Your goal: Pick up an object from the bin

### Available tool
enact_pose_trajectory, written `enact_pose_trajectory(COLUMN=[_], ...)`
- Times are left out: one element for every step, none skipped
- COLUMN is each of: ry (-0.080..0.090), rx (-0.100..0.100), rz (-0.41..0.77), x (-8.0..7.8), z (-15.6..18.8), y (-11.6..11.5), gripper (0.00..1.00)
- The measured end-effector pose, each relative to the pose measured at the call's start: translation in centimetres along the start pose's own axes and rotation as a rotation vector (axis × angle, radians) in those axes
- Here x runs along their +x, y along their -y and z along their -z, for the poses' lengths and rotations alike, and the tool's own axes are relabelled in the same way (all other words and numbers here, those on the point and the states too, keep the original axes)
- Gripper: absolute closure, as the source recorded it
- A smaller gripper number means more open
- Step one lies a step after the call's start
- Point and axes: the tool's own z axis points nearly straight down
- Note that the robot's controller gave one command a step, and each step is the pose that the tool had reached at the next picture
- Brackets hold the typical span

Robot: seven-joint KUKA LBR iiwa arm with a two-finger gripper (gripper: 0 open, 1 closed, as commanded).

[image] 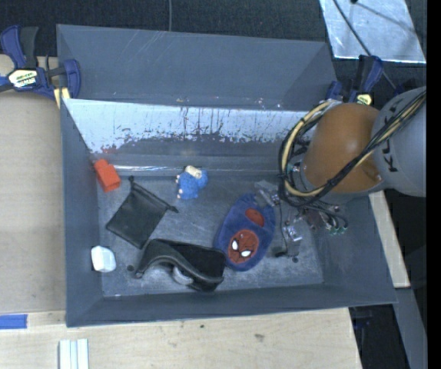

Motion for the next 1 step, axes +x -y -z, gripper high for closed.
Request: enact_pose_trajectory(ry=[-0.009], rx=[-0.010], rz=[0.342], x=[3.58], z=[3.15], y=[-8.47], gripper=[0.00])
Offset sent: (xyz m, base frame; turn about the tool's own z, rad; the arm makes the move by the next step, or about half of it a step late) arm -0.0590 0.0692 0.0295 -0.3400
